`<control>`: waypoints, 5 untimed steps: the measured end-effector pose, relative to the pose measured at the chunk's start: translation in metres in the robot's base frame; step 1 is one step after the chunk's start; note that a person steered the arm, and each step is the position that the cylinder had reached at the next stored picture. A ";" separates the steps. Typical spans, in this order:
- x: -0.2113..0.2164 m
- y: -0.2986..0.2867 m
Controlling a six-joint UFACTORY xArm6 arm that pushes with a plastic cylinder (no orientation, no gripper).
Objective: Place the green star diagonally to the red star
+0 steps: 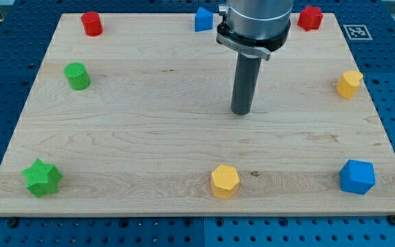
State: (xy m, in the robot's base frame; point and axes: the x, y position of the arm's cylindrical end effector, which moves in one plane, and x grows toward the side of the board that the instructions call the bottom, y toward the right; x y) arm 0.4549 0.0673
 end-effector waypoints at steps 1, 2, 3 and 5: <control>0.000 0.000; 0.000 0.001; 0.000 0.001; 0.037 -0.123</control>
State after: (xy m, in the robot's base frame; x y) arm 0.4917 -0.0555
